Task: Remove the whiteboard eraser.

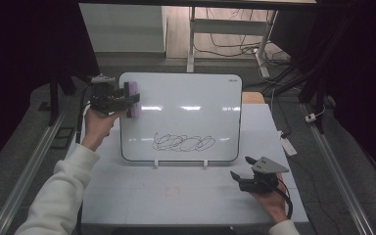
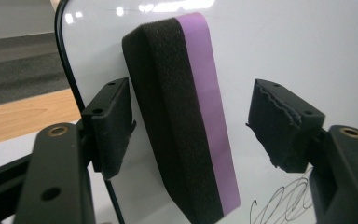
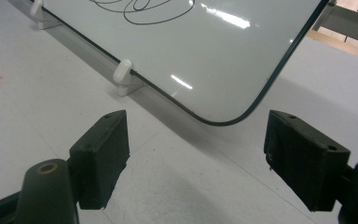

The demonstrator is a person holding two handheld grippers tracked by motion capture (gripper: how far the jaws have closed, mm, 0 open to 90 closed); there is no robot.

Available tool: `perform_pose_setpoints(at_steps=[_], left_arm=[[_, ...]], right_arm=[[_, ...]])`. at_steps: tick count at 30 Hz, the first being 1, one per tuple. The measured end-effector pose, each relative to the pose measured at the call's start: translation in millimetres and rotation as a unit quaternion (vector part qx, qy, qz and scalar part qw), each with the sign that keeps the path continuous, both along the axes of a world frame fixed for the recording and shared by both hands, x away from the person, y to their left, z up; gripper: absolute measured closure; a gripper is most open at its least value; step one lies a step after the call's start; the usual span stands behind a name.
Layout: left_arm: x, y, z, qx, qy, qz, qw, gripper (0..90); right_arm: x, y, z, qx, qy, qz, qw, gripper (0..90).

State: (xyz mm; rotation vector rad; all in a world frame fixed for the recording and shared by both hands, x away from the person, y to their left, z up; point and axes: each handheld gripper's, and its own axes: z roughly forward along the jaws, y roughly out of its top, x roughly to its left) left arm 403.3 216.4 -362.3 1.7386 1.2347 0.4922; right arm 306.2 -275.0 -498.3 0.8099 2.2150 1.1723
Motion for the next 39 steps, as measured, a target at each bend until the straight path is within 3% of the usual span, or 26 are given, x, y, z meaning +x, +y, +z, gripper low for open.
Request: perform_pose_setpoints(at_steps=[6, 10, 18, 20, 25, 31, 39], left_arm=[[4.8, -1.9, 4.5, 0.006, -0.007, 0.015, 0.9998, 38.8], [6.0, -3.6, 6.6, 0.011, -0.01, 0.029, 0.9995, 51.6], [1.8, -7.1, 10.1, 0.015, -0.004, 0.044, 0.9989, 58.4], [-3.3, -6.5, 13.1, 0.018, -0.012, 0.042, 0.9989, 58.8], [-23.7, -4.9, 20.7, 0.021, -0.032, 0.023, 0.999, 59.1], [-46.0, -3.1, 7.8, 0.004, -0.026, -0.01, 0.9996, 59.2], [-76.1, -4.2, -7.7, -0.009, -0.033, -0.044, 0.9984, 59.1]], right_arm=[[0.2, 0.0, -1.1, -0.004, 0.001, -0.001, 1.0, 21.7], [-0.2, -0.1, -1.0, -0.007, -0.001, -0.002, 1.0, 21.7], [-1.1, -0.1, -0.5, -0.005, -0.002, -0.002, 1.0, 22.0], [-1.4, 0.0, -0.4, -0.005, -0.003, -0.003, 1.0, 21.9], [-1.1, 0.0, -1.6, -0.001, 0.001, -0.002, 1.0, 22.2], [-1.3, 0.1, -0.9, 0.002, 0.006, -0.002, 1.0, 22.7], [-1.5, 6.5, 1.4, 0.008, 0.005, 0.006, 0.9999, 22.9]])
